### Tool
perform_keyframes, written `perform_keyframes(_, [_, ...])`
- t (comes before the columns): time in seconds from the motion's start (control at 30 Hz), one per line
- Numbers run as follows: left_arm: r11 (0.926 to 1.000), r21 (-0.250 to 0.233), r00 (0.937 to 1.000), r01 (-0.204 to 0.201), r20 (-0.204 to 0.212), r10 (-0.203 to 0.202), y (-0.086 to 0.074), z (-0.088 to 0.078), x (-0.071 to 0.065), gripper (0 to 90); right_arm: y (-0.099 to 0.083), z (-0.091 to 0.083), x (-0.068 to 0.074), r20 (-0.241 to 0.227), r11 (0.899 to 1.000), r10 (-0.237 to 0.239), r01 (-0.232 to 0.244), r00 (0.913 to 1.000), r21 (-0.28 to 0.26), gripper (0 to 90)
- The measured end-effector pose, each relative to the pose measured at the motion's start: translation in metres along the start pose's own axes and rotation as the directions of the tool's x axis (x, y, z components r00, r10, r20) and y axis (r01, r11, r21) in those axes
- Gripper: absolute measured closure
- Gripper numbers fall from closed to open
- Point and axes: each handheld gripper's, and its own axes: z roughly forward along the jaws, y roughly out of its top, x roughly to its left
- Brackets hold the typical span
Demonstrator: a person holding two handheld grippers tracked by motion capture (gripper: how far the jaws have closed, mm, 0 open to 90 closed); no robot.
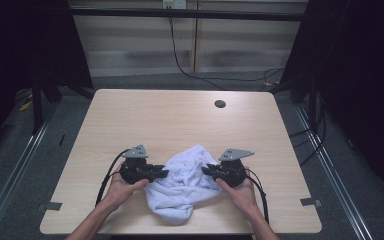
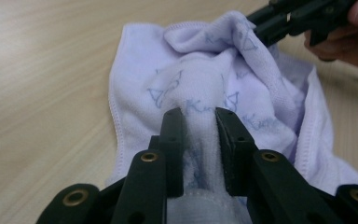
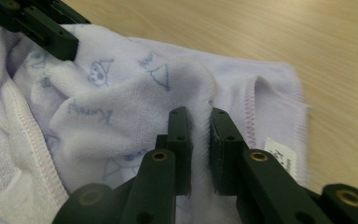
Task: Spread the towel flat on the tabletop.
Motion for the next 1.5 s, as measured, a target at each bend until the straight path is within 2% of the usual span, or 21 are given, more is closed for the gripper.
perform_keyframes(0.13, [0.9992, -0.037, 0.9999, 0.013, -0.004, -0.013, 0.002, -0.012, 0.004, 77.9, 0.002, -0.011, -0.005, 0.015, 1.0, 0.013, -0.012, 0.9998, -0.025, 80.8])
perform_keyframes(0.2, [0.9935, -0.102, 0.9987, 0.05, -0.005, -0.051, 0.003, -0.025, 0.011, 79.6, 0.002, -0.016, -0.007, 0.035, 0.999, 0.02, -0.019, 0.9992, -0.033, 81.2])
perform_keyframes(0.27, [0.9939, -0.104, 0.9986, 0.037, -0.033, -0.041, 0.003, -0.031, 0.013, 81.7, 0.001, -0.02, -0.011, 0.041, 0.998, 0.039, -0.037, 0.9984, -0.045, 81.5])
perform_keyframes(0.37, [0.9923, -0.114, 0.9981, 0.049, -0.031, -0.053, 0.002, -0.035, 0.015, 82.3, 0.001, -0.026, -0.014, 0.05, 0.997, 0.049, -0.046, 0.9976, -0.06, 81.5])
perform_keyframes(0.5, [0.985, -0.163, 0.9969, 0.057, -0.045, -0.065, 0.008, -0.046, 0.017, 82.7, 0.005, -0.037, -0.019, 0.066, 0.994, 0.063, -0.057, 0.9958, -0.093, 81.5])
perform_keyframes(0.57, [0.9754, -0.211, 0.9947, 0.065, -0.064, -0.08, 0.011, -0.06, 0.018, 82.9, 0.01, -0.047, -0.023, 0.072, 0.99, 0.068, -0.058, 0.9951, -0.129, 81.4])
perform_keyframes(0.6, [0.9754, -0.211, 0.9947, 0.065, -0.064, -0.08, 0.011, -0.06, 0.018, 83.1, 0.01, -0.047, -0.023, 0.072, 0.99, 0.068, -0.058, 0.9951, -0.129, 81.4])
perform_keyframes(0.63, [0.9666, -0.245, 0.992, 0.076, -0.079, -0.098, 0.012, -0.07, 0.021, 83.3, 0.015, -0.056, -0.026, 0.083, 0.986, 0.071, -0.058, 0.994, -0.158, 81.3])
perform_keyframes(0.7, [0.9578, -0.275, 0.9892, 0.084, -0.093, -0.113, 0.014, -0.08, 0.023, 83.7, 0.02, -0.065, -0.029, 0.098, 0.981, 0.084, -0.065, 0.9917, -0.185, 81.4])
perform_keyframes(0.73, [0.9578, -0.275, 0.9892, 0.084, -0.093, -0.113, 0.014, -0.08, 0.023, 83.8, 0.022, -0.068, -0.031, 0.108, 0.979, 0.083, -0.061, 0.9907, -0.194, 81.5])
perform_keyframes(0.77, [0.9452, -0.312, 0.9849, 0.098, -0.106, -0.137, 0.015, -0.091, 0.026, 84.0, 0.025, -0.071, -0.032, 0.119, 0.979, 0.084, -0.06, 0.9894, -0.193, 81.5])
perform_keyframes(0.8, [0.9452, -0.312, 0.9849, 0.098, -0.106, -0.137, 0.015, -0.091, 0.026, 84.1, 0.025, -0.071, -0.032, 0.119, 0.979, 0.084, -0.06, 0.9894, -0.193, 81.5])
perform_keyframes(0.83, [0.9397, -0.327, 0.9829, 0.102, -0.113, -0.146, 0.015, -0.096, 0.027, 84.1, 0.028, -0.074, -0.033, 0.126, 0.979, 0.08, -0.055, 0.9888, -0.195, 81.7])
perform_keyframes(0.97, [0.9265, -0.355, 0.9701, 0.124, -0.153, -0.188, 0.02, -0.119, 0.036, 84.4, 0.047, -0.086, -0.036, 0.176, 0.975, 0.08, -0.04, 0.9811, -0.22, 82.1])
perform_keyframes(1.03, [0.924, -0.363, 0.9682, 0.121, -0.162, -0.19, 0.023, -0.126, 0.038, 84.5, 0.056, -0.09, -0.039, 0.195, 0.971, 0.084, -0.037, 0.9773, -0.235, 82.1])
perform_keyframes(1.07, [0.9164, -0.384, 0.9638, 0.111, -0.183, -0.194, 0.029, -0.137, 0.039, 84.5, 0.061, -0.093, -0.041, 0.198, 0.969, 0.087, -0.036, 0.9763, -0.245, 82.2])
perform_keyframes(1.2, [0.9035, -0.419, 0.9579, 0.09, -0.212, -0.194, 0.048, -0.155, 0.043, 84.5, 0.09, -0.106, -0.046, 0.22, 0.959, 0.084, -0.018, 0.9718, -0.284, 82.6])
perform_keyframes(1.23, [0.9035, -0.419, 0.9579, 0.09, -0.212, -0.194, 0.048, -0.155, 0.043, 84.6, 0.09, -0.106, -0.046, 0.22, 0.959, 0.084, -0.018, 0.9718, -0.284, 82.6])
perform_keyframes(1.3, [0.8907, -0.448, 0.9513, 0.074, -0.236, -0.198, 0.069, -0.168, 0.047, 84.6, 0.117, -0.115, -0.048, 0.238, 0.951, 0.071, 0.006, 0.9686, -0.311, 82.7])
perform_keyframes(1.4, [0.8856, -0.461, 0.9481, 0.058, -0.252, -0.194, 0.084, -0.174, 0.05, 84.6, 0.136, -0.121, -0.05, 0.248, 0.945, 0.069, 0.016, 0.9663, -0.326, 82.8])
perform_keyframes(1.5, [0.8708, -0.491, 0.939, 0.025, -0.287, -0.189, 0.111, -0.181, 0.051, 84.7, 0.171, -0.128, -0.056, 0.277, 0.937, 0.064, 0.038, 0.9588, -0.348, 83.0])
